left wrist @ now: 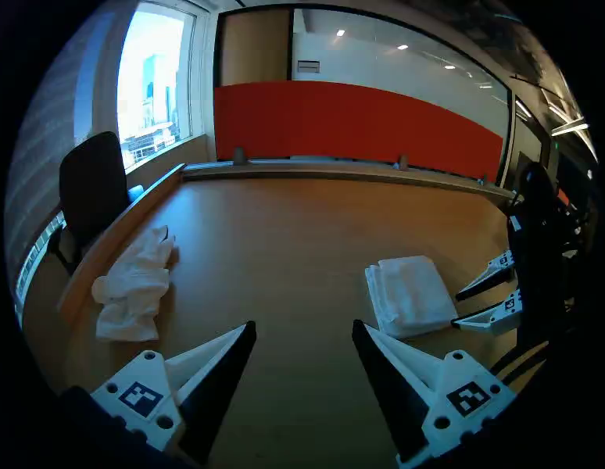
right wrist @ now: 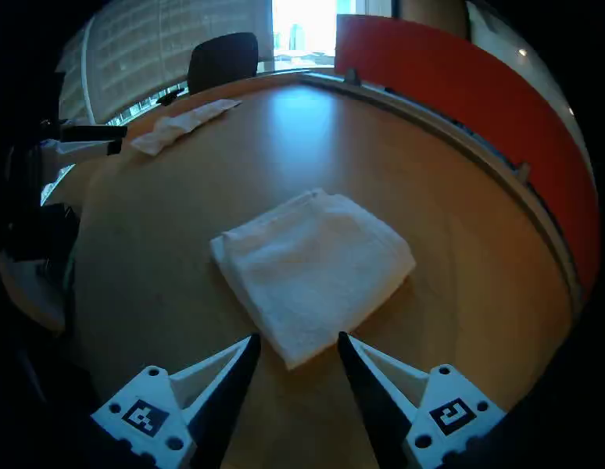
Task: Fold towel
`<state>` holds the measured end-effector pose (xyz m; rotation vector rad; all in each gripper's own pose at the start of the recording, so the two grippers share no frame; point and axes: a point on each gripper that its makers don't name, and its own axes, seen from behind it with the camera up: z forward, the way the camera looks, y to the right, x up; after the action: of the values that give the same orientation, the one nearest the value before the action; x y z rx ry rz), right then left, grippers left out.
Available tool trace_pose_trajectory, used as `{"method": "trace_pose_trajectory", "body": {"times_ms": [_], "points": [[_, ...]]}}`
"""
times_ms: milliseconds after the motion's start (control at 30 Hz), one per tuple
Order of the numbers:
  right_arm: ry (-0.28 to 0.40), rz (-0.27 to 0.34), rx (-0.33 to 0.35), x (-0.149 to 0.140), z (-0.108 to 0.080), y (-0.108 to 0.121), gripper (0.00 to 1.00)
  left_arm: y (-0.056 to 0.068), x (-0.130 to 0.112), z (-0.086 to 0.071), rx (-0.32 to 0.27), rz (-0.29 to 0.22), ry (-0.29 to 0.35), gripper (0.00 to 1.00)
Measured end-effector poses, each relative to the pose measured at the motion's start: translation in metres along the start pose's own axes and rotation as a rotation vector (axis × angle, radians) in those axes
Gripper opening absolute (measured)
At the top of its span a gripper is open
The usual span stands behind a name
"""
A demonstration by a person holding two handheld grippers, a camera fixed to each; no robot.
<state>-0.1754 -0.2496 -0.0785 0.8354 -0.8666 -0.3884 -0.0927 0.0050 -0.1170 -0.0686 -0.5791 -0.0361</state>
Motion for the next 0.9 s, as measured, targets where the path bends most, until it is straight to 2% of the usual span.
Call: {"method": "trace_pose_trajectory", "body": {"times_ms": [333,533,600,900], "points": [[-0.010,0.032,-0.012,-0.012,0.004,-0.003,0.75,0.001,0.000,0.002,-0.004,0.002,-0.001,0.91],[-0.014,0.032,-0.022,-0.016,0.006,-0.002,0.71,0.001,0.000,0.002,-0.004,0.000,-0.002,0.91],[-0.015,0.035,-0.027,-0.017,0.007,-0.001,0.68,0.001,0.001,0.002,-0.005,-0.001,-0.002,0.91],[-0.016,0.047,-0.033,-0.020,0.006,-0.001,0.38,0.000,0.002,0.002,-0.006,0.001,0.000,0.91]]}}
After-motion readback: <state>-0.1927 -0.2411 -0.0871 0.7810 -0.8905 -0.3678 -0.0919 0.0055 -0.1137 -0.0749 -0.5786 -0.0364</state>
